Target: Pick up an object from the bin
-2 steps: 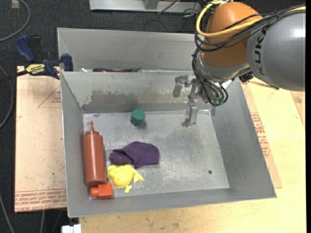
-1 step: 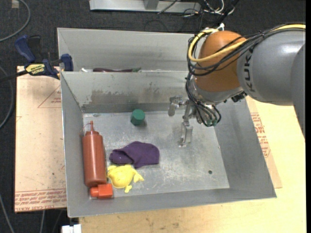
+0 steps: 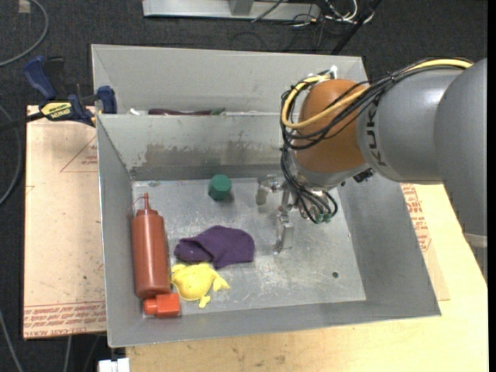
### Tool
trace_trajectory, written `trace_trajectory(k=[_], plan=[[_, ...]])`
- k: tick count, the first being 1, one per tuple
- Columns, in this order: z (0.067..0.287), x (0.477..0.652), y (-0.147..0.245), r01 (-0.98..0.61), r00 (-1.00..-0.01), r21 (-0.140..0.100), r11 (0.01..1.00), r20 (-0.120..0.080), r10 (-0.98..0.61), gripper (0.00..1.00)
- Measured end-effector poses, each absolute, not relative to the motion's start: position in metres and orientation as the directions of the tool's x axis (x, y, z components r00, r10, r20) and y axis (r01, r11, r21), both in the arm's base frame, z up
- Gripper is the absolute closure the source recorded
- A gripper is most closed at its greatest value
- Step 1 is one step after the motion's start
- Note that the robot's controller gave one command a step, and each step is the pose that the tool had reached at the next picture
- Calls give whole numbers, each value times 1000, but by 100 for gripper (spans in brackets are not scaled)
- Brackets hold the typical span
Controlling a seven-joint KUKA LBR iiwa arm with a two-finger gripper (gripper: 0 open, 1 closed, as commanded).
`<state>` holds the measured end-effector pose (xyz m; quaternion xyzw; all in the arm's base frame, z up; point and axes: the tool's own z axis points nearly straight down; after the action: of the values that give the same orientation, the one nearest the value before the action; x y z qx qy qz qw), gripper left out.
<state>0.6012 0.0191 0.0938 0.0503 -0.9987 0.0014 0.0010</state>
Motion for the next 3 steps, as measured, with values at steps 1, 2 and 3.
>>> trace_trajectory(k=[1, 2, 3], plan=[[76, 586, 78, -141, -990, 1, 990, -6, -141, 0], [71, 585, 97, -77, -997, -1, 997, -2, -77, 100], [71, 585, 97, -77, -997, -1, 997, -2, -77, 100]])
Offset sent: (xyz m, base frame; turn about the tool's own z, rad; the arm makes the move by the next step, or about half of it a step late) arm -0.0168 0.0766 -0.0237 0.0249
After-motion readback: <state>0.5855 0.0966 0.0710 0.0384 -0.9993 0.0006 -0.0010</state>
